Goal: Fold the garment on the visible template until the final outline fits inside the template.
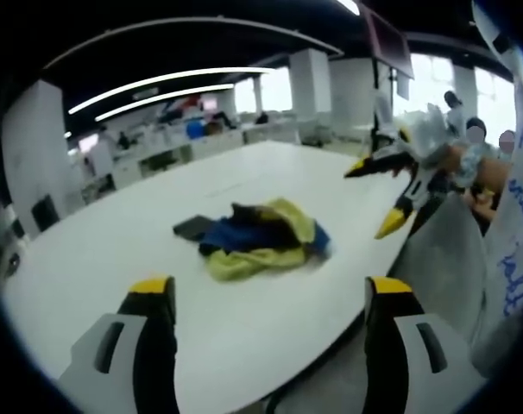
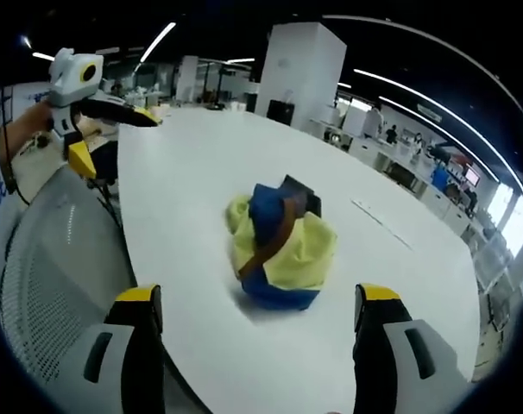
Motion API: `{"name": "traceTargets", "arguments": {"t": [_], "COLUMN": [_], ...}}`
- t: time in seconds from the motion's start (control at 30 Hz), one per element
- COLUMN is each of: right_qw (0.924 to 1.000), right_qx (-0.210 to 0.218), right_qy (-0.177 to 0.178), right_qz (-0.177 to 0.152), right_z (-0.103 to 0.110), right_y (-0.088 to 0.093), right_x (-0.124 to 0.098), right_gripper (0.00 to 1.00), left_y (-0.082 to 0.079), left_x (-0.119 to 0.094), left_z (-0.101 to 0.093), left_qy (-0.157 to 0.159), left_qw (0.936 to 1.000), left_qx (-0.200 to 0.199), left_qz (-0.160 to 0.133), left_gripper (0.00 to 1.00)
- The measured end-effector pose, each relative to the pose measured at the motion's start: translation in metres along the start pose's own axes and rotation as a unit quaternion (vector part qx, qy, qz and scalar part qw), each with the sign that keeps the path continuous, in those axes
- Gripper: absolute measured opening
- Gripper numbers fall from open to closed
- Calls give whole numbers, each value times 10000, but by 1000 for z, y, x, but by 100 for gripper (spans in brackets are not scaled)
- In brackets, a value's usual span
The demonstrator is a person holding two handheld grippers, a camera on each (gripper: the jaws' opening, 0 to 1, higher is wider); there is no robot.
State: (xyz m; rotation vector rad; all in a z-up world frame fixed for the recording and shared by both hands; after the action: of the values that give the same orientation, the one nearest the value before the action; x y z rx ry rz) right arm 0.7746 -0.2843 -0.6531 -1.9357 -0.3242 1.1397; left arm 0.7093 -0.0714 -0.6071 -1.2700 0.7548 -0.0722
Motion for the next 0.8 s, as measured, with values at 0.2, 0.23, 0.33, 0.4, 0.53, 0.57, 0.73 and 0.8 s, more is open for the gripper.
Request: {"name": "traceTargets", "arguments": {"t": [0.2, 0.23, 0.33, 0.4, 0.53, 0.57, 0.73, 0.8], "right_qw": [9995, 9995, 9992, 9988, 9982, 9980, 9974, 9971], "right_qx": [44, 50, -66, -216, -386, -399, -417, -411], "right_qy": [-302, -312, -377, -437, -442, -478, -578, -630], "right_qz": [-39, -71, -65, 22, 110, 108, 70, 86], "right_z": [9, 10, 13, 14, 14, 14, 15, 15], "right_y": [-3, -4, -4, -1, 2, 2, 3, 5], "right_x": [11, 12, 19, 23, 30, 32, 42, 46], "right_gripper": [84, 83, 75, 71, 63, 60, 46, 44], "left_y": [4, 5, 7, 7, 8, 8, 10, 11], "left_x": [0, 0, 0, 0, 0, 0, 0, -1], "left_z": [0, 1, 1, 1, 1, 1, 5, 6], "left_qy": [19, 16, 8, 19, 64, 57, -34, -50], "left_qw": [10000, 10000, 9999, 9999, 9999, 9999, 9999, 9999], "left_qx": [-75, -71, -70, -78, -102, -110, -92, -98], "left_qz": [42, 55, 83, 83, 93, 102, 96, 78], "left_gripper": [84, 84, 83, 82, 79, 79, 77, 74]}}
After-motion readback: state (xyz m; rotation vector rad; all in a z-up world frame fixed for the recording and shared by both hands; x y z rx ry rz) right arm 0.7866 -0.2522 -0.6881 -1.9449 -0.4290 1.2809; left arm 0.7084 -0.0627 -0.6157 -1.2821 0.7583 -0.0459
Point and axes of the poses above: the point that each gripper's makers call its tool centre point, and the gripper's own axes: x roughly forward along the fingers, z roughly to its left, y roughly out of its underside, the point moved 2 cm from there along -x, roughly backward along the fingers, and after that the axes turned 2 degrees about z, right-handed, at the moved point
